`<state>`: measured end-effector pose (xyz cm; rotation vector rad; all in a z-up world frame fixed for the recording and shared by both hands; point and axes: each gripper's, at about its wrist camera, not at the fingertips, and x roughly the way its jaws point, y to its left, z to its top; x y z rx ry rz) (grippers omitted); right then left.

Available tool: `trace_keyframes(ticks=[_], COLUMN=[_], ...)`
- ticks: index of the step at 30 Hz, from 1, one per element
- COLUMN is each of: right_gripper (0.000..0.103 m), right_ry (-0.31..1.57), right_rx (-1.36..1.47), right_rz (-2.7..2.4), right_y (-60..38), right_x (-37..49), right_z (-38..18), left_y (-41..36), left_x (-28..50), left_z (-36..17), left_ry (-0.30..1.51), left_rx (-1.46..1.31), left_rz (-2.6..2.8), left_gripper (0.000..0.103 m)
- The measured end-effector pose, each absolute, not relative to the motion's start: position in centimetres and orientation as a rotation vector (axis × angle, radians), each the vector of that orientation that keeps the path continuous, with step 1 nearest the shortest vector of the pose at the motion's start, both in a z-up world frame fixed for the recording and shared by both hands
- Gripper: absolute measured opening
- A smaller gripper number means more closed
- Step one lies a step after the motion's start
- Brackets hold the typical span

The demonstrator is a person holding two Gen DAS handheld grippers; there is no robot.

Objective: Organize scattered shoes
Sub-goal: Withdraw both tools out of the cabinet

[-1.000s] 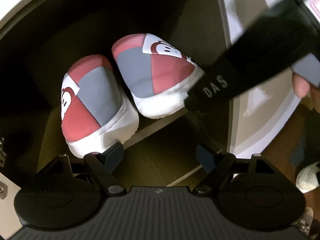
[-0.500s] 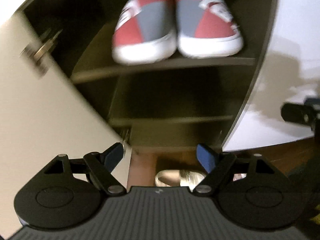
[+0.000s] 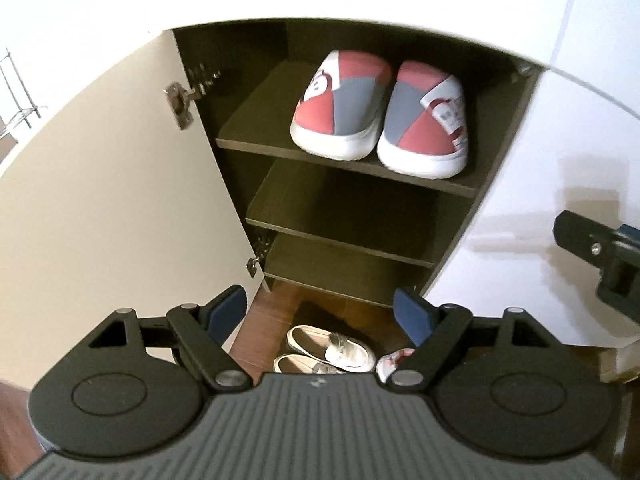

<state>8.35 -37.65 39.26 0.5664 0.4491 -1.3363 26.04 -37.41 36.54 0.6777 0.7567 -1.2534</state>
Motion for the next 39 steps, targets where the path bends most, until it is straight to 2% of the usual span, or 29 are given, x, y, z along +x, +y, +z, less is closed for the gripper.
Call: trace_keyframes(ticks=[12,25,31,39], right_gripper=[0.071,0.077,0.078,0.078], right_ry=[0.38,0.327,0.337,0.429], right_rx=[0.499,0.451,0.448,0.444], right_rz=[-1.383,-1.386,-1.388,-1.37], right_y=[-22.3,-15.5,-14.0,-14.5], right_x=[-0.4,-4.4,-3.9,-1.5], right_z=[43.9,52.9,54.8,52.8], left_y=[-25.0,-15.9,-15.7,-16.8], left_x=[17.5,14.5,15.4,19.1], left_z=[44.1,53.7,54.4,53.2], left_ry=[0.618,0.558,0.57,0.567], left_rx=[0.665,0.644,0.668,0.668], left_rz=[-1.295,-1.297,-1.288,-1.32], left_gripper=[0.083,0.087,0.087,0.087])
